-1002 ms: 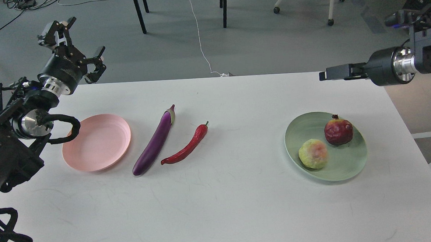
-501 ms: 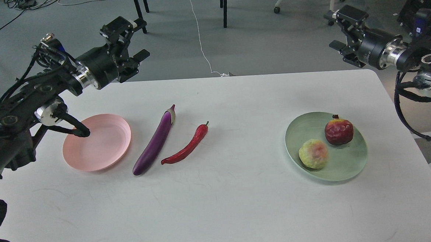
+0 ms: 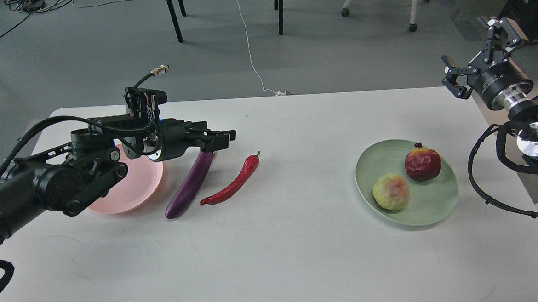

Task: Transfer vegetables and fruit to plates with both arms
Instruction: 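Reach the left gripper over the purple eggplant and grasp it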

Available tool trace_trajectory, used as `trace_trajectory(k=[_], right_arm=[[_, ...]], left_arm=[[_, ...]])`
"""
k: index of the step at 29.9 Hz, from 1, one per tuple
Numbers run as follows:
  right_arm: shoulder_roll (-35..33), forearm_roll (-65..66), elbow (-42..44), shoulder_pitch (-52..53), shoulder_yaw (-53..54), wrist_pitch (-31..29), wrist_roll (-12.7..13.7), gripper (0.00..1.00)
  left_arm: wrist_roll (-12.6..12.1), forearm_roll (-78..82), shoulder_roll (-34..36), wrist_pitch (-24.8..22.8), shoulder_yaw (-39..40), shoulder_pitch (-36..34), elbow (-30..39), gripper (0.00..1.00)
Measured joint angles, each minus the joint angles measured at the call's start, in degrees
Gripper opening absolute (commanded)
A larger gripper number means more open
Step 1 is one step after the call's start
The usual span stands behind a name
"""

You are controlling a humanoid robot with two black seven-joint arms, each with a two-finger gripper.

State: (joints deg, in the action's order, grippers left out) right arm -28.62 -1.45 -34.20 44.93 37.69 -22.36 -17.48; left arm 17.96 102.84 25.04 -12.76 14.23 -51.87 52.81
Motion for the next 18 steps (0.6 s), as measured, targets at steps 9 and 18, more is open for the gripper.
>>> trace_trajectory(k=[9,18], right_arm=[[-0.26,-0.14,-0.09,0.31,0.67,0.05,-0.18,0.99],[-0.03,-0.14,-0.08,0.42,1.63,0.22,-0.28,0.99]], left_arm=[[-2.62,3.33,-0.81,4.87,-9.72,0.07,-2.52,0.77],[-3.98,2.98,-2.85,5.06,-9.79,0.13,-5.34,0.71]])
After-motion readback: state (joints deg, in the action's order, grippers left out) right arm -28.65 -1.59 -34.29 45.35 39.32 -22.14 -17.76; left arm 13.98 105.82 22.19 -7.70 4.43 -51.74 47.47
